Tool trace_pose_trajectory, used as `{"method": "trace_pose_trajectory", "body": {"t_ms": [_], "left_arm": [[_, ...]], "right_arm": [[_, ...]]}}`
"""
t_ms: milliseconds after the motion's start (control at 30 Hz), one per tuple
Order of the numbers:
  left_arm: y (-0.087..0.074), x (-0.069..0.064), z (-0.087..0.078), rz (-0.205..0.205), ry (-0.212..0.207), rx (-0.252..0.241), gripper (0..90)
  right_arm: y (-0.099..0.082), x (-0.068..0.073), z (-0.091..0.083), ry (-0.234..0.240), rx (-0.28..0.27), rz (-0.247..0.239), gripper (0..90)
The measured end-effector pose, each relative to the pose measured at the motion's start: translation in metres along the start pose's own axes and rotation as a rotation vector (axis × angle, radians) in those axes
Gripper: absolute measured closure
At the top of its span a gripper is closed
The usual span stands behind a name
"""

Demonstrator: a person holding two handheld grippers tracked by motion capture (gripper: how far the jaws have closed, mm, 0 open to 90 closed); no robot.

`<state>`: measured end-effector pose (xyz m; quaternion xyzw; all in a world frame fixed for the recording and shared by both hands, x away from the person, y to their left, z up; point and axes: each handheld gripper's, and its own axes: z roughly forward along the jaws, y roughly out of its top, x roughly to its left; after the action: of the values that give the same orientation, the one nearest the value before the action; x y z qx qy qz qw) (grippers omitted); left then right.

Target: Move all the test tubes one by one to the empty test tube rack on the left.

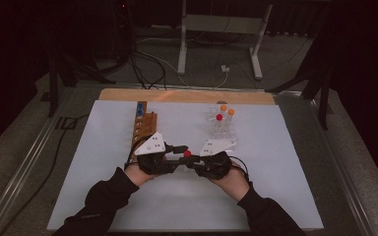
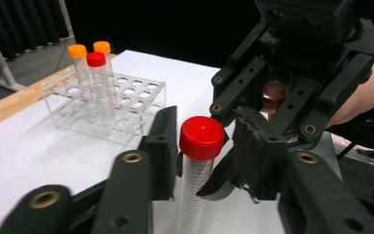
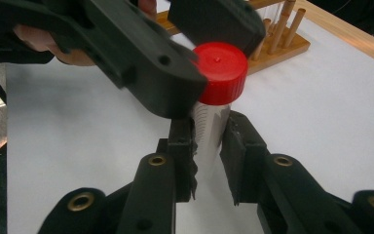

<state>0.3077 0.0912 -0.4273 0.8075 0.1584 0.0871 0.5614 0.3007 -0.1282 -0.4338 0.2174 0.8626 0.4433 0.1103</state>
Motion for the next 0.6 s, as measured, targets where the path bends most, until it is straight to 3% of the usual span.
{"method": "trace_pose_trajectory", "body": {"t_ms": [133, 500, 533, 600], "left_arm": [[0.0003, 0.0006, 0.0008, 0.008, 0.003, 0.004, 69.8], [0.0032, 0.0002, -0.0020, 0.024, 0.015, 0.003, 71.5], [0.0040, 0.0006, -0.0029, 0.022, 0.021, 0.000, 71.5], [0.0055, 0.0022, -0.0056, 0.021, 0.026, -0.005, 71.6]], "right_arm": [[0.0001, 0.0004, -0.0004, 0.001, -0.001, -0.002, 75.1], [0.0003, 0.0004, -0.0025, 0.003, -0.016, 0.008, 74.2], [0.0003, 0.0005, -0.0029, -0.001, -0.019, 0.007, 72.7], [0.0003, 0.0000, -0.0036, -0.008, -0.027, 0.011, 60.6]]}}
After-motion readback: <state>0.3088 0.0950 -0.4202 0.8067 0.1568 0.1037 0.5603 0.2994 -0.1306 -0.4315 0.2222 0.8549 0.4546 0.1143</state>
